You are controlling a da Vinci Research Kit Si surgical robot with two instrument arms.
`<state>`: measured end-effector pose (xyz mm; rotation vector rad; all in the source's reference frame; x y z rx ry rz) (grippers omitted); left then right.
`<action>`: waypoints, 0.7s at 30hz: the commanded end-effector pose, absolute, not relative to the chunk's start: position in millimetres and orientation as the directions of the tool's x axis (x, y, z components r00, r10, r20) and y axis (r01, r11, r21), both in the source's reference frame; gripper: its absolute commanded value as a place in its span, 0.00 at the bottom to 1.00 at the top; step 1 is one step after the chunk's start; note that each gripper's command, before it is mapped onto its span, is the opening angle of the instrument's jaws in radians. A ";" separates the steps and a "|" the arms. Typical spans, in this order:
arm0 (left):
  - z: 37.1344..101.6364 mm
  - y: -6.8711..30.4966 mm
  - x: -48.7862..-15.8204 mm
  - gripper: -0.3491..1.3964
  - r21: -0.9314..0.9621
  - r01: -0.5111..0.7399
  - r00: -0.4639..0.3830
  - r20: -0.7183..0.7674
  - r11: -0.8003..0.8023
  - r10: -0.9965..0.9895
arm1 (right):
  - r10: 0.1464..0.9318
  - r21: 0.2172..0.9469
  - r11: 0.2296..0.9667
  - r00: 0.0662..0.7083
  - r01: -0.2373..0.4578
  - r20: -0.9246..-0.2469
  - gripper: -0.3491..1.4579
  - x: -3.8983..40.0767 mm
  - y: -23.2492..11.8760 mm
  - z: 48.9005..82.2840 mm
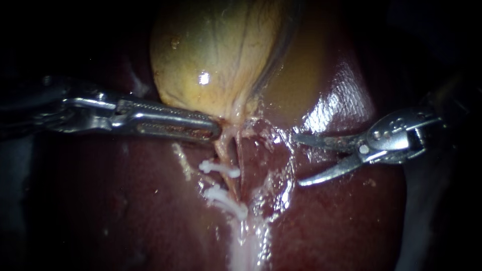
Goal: Go to the cutting position left tube
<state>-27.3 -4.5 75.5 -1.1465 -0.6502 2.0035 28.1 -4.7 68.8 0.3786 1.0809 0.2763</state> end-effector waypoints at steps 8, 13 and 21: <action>74.6 -4.8 -26.9 0.00 -0.718 -0.339 -0.340 -0.509 -0.608 0.791 | 0.399 0.430 0.902 0.445 -0.035 -0.801 0.98 28.1 -4.7 68.8; 73.0 -4.9 -25.7 0.00 -0.723 -0.333 -0.341 -0.506 -0.605 0.792 | 0.399 0.430 0.902 0.445 -0.036 -0.801 0.98 28.1 -4.7 68.8; 70.4 -4.3 -23.2 0.00 -0.725 -0.339 -0.328 -0.506 -0.600 0.798 | 0.400 0.430 0.902 0.445 -0.036 -0.801 0.98 28.2 -4.7 68.7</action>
